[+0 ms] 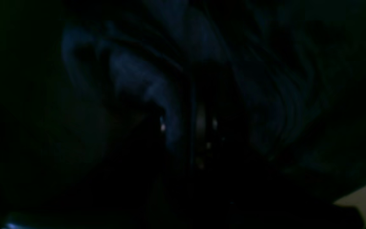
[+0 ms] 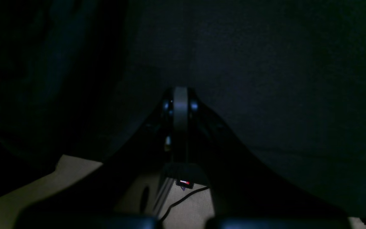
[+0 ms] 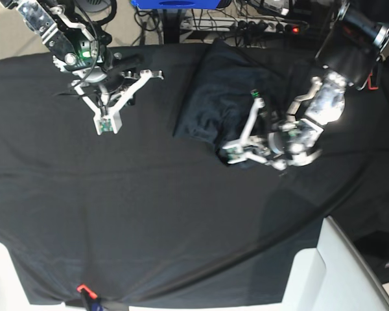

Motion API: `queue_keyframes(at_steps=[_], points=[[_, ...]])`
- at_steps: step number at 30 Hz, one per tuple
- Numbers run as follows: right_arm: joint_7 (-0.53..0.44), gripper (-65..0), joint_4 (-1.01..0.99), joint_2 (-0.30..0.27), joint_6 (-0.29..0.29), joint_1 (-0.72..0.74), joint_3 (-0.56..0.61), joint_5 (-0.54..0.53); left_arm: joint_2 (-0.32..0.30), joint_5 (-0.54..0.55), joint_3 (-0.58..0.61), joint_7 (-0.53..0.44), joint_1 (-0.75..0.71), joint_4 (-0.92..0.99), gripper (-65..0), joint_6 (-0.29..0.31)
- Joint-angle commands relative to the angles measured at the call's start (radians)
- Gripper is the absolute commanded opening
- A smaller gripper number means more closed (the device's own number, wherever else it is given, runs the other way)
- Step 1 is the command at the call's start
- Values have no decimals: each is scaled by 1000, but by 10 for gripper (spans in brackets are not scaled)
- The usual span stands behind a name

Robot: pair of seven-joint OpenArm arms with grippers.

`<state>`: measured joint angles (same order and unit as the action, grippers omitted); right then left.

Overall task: Fold the T-shirt properly
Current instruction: 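Drag the bundle with the left gripper toward the right gripper and release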

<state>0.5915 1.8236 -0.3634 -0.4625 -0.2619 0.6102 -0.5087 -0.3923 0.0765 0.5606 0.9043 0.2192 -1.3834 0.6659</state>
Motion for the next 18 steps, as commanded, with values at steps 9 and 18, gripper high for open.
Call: queue_keyframes(at_steps=[9,18], points=[[-17,-650,-66,16,-5,0,-200,6,71,-68,226,-26,122,-20,-650,1],[-12,-650,-72,53,-5,-18,-342,5,100,-67,396,-124,233,-14,-650,1]])
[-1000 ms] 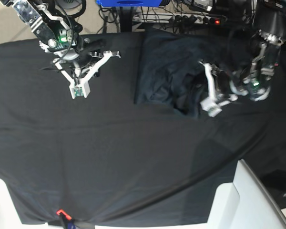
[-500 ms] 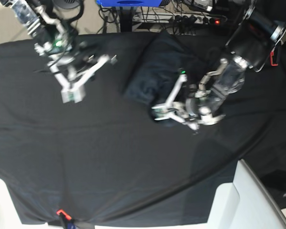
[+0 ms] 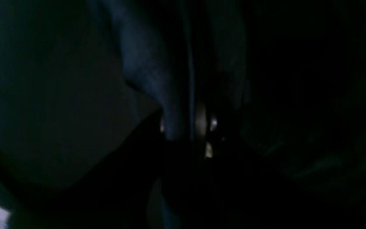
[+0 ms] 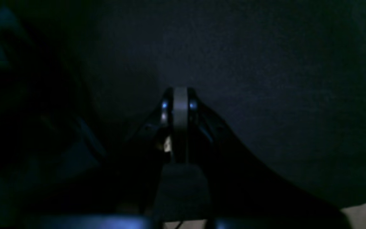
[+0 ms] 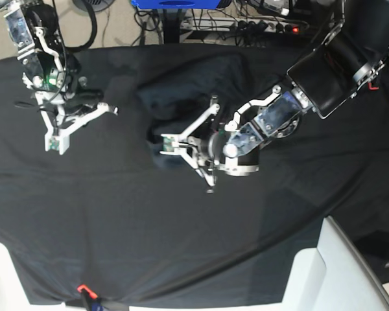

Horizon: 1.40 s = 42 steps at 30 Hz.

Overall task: Fold the T-shirt properly
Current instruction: 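Drag the bundle with the left gripper toward the right gripper and release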

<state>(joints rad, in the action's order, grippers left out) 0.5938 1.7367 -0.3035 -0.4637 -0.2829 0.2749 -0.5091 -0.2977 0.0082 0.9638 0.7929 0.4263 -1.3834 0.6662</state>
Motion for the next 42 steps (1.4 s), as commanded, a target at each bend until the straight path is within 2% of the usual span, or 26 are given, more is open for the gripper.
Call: queue_keyframes(at_steps=[1,7,14,18,23,42], points=[[-15,-650,15,-1,-4,0,-21,5,9,2,10,-20,35,-7,-650,0],[-13,-650,15,3,-4,-11,-45,5,33,5,74,-89,53,54,-650,0],[-13,-650,15,27,-4,-14,-85,5,74,2,71,-94,56,72,-650,32],[-13,-650,15,31,-4,-16,-93,5,90,2,79,-142,79,100,-650,32],[-13,-650,13,31,-4,-16,-93,5,99,2,70,-146,88,164,-650,32],[-13,-650,13,31,-4,-16,-93,5,113,2,77,-148,96,195,-650,32]])
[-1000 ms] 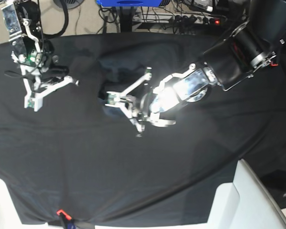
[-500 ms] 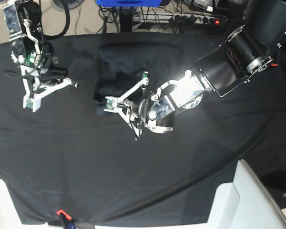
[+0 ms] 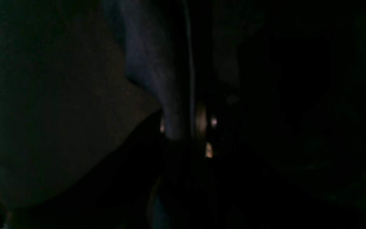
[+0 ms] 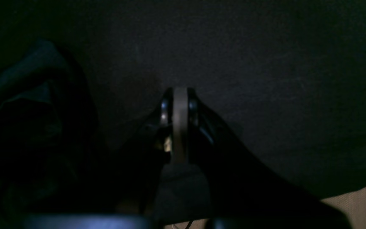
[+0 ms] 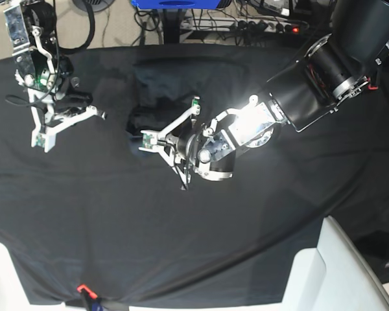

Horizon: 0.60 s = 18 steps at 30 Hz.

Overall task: Fold the T-shirt properly
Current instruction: 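Drag the bundle with the left gripper toward the right gripper and release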

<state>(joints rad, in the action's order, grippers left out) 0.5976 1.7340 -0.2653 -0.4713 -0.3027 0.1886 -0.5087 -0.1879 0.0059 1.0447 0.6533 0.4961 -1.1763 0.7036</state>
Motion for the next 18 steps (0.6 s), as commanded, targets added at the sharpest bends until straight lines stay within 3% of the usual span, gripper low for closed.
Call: queue_keyframes(at_steps=[1,6,14,18], points=[[-17,-650,16,-7,4,4,-7,5,6,4,-2,-8,42,8,-650,-5],[-17,-650,16,-7,4,4,-7,5,18,9,-2,-8,88,86,-638,-5],[-17,-650,16,-7,4,4,-4,5,26,4,-4,-8,125,95,-234,-5],[-17,-650,16,-7,4,4,-5,5,41,4,-4,-8,134,97,-69,-5]])
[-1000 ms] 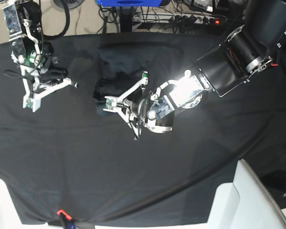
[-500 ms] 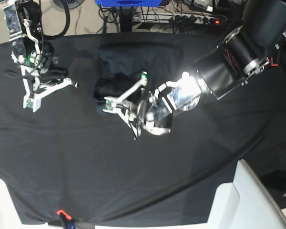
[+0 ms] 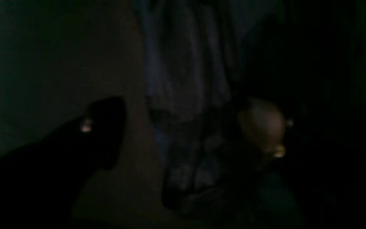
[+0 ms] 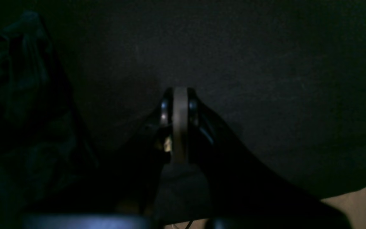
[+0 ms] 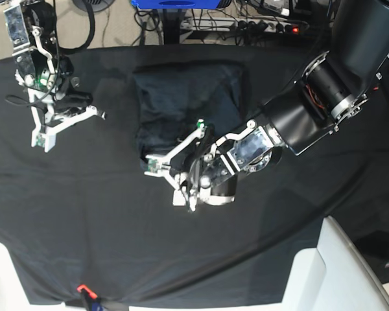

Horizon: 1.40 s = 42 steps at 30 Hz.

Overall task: Fold the T-shirt properly
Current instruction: 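Drag the bundle with the left gripper toward the right gripper and release, then lift both grippers away from the folded shirt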

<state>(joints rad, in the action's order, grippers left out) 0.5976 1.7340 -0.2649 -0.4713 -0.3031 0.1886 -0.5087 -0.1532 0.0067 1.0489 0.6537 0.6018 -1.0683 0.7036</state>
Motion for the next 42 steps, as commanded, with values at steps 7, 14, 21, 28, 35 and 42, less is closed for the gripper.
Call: queue_keyframes(at_steps=[7,14,21,28,35,42], points=[[-17,-650,16,-7,4,5,-5,5,8,14,-17,-5,89,-40,0,-5],[-17,-650,16,-12,4,5,-1,5,-88,13,-17,119,117,-257,0,-5],[77,-650,106,-21,6,-26,88,11,-225,137,-264,341,-128,-654,-462,-5],[75,-650,183,-129,6,-9,384,11,-240,40,-559,278,-607,-858,-650,-5],[74,-650,185,-133,6,18,532,11,-210,-100,-703,-1,-923,-846,-650,-5],[72,-650,183,-118,4,18,535,11,-204,-98,-790,-50,-939,-809,-650,-5]])
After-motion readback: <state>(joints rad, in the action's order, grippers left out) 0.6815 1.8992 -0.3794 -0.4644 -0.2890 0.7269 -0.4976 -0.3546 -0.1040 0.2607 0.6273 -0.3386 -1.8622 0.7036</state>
